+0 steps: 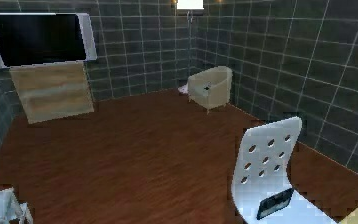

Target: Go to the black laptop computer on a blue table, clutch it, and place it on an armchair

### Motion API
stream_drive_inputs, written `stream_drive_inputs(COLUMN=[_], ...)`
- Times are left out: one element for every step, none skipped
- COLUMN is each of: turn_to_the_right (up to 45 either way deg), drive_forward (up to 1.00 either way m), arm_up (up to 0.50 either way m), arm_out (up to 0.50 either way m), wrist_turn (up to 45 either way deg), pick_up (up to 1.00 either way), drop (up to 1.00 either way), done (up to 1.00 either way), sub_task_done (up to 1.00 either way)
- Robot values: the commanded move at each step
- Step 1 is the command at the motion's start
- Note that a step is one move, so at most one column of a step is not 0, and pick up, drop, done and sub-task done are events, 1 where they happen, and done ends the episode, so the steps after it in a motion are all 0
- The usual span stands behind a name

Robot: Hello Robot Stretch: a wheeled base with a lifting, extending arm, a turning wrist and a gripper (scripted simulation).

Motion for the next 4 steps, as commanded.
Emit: stream_drive_inputs(turn_to_the_right=[45.0, 45.0, 18.0, 0.0], drive_forward=[0.00, 0.00, 0.00, 0.15], arm_up=[0.00, 0.00, 0.00, 0.00], arm_out=[0.00, 0.00, 0.00, 0.00], wrist_turn=[0.0, 0.0, 0.0, 0.0], pick_up=[0.00, 0.00, 0.00, 0.00], drop=[0.00, 0.00, 0.00, 0.00], done=[0.00, 0.00, 0.00, 0.00], sub_task_done=[0.00, 0.00, 0.00, 0.00])
